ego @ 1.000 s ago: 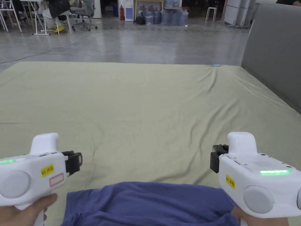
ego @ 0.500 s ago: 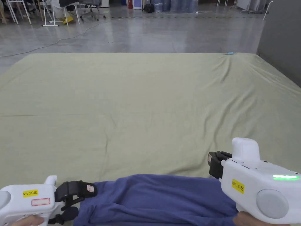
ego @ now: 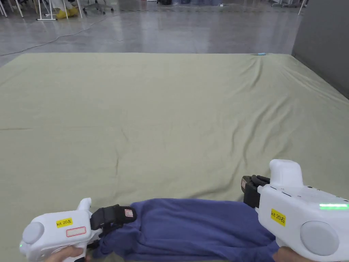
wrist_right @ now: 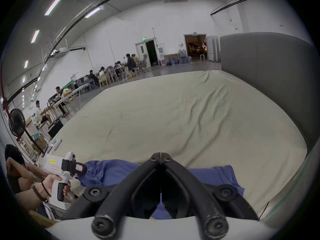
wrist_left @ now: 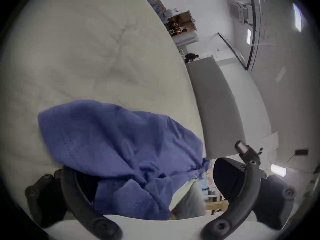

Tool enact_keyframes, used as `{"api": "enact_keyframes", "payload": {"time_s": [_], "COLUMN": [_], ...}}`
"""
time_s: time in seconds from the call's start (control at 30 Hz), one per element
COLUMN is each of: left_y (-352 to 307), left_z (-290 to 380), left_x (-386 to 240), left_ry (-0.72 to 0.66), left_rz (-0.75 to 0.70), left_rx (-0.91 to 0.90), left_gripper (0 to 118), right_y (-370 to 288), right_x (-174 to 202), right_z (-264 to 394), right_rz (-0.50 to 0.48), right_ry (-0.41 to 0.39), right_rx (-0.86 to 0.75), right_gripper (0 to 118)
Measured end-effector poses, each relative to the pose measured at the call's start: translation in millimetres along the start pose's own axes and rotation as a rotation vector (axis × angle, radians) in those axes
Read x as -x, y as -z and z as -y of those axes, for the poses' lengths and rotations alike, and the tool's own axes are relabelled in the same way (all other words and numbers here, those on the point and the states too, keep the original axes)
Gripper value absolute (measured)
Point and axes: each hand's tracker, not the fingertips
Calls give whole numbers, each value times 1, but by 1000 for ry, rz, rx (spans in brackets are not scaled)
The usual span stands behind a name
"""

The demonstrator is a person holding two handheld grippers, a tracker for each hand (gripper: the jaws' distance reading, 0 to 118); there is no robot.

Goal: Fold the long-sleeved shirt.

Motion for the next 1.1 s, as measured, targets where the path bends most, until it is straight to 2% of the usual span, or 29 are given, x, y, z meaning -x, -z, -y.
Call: {"api": "enact_keyframes", "payload": {"time_s": [0.03, 0.07, 0.1, 0.13, 0.2, 0.4, 0.57, 0.8, 0.83, 0.9, 1.0, 1.1], "left_y": [2, 2, -1, 0, -2, -12, -56, -132, -146, -172, -188, -183], "left_z": [0, 1, 3, 2, 0, -1, -13, -27, -28, -29, -27, -23], "left_x": [-5, -9, -10, -7, 1, -10, 2, 22, 25, 33, 36, 12], "left_ry": [56, 98, 133, 124, 71, 163, 101, 89, 97, 50, 33, 68], "left_rz": [-45, -99, -178, -227, -130, -206, -169, -232, -274, -300, -282, -223], "left_rx": [19, 14, -6, -34, -20, -89, -160, -254, -288, -343, -364, -350], "left_gripper": [115, 105, 74, 8, 8, 8, 7, 7, 7, 7, 7, 7], "right_y": [0, 0, 0, 1, 1, -3, -7, -2, -1, 2, 5, 5], "right_x": [-1, -4, -5, -6, -9, -15, -15, -11, -9, -6, -5, -3], "right_z": [0, 0, 1, 1, 2, 1, -1, -3, -3, -3, -3, -3], "right_rz": [3, 4, 8, 13, 17, 33, 36, 29, 27, 24, 12, 3], "right_ry": [3, 6, 10, 12, 17, 37, 37, 33, 29, 22, 24, 19], "right_rx": [1, 3, 4, 7, 14, 15, 7, 11, 13, 17, 20, 23], "right_gripper": [0, 0, 0, 0, 0, 0, 0, 0, 0, 0, 0, 0]}}
